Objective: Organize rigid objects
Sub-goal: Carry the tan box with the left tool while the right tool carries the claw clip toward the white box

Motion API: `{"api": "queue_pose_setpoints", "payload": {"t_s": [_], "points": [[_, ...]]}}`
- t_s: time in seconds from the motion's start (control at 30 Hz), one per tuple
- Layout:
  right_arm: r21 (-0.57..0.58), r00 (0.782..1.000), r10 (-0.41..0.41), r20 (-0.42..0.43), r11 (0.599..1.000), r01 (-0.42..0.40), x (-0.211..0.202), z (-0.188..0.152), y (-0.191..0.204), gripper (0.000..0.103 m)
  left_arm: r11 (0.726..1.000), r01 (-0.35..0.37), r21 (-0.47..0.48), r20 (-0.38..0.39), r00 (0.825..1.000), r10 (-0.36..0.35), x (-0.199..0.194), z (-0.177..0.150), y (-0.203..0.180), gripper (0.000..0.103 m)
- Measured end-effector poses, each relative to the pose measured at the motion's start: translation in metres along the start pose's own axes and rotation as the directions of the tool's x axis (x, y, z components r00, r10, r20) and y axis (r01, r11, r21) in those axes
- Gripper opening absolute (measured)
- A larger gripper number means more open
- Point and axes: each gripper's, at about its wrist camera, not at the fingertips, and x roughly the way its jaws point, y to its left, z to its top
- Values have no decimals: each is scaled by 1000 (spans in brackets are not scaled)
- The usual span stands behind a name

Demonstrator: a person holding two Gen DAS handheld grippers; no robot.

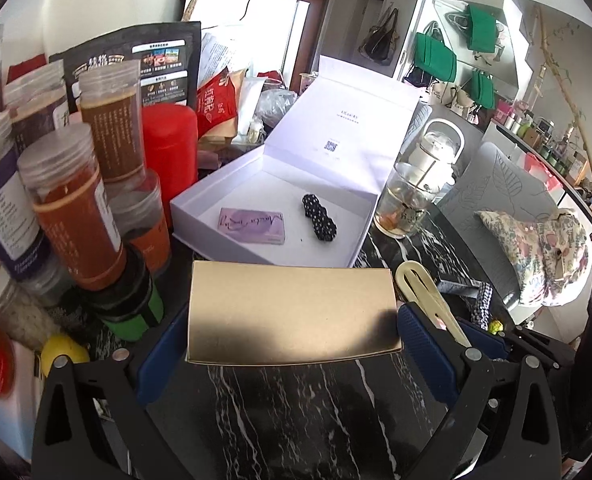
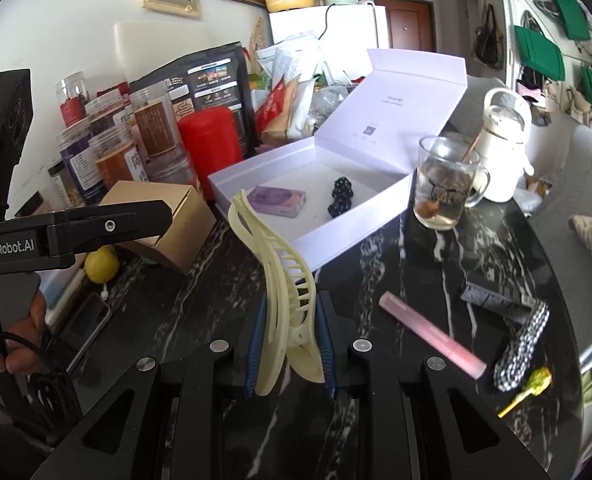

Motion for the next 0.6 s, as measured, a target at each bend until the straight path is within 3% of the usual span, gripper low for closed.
{"api": "queue_pose_setpoints", "payload": {"t_s": [0.6], "points": [[17,999,-44,33,999,43,39,62,-19,24,999,14,52,65,998,-18,43,67,-1,102]]}}
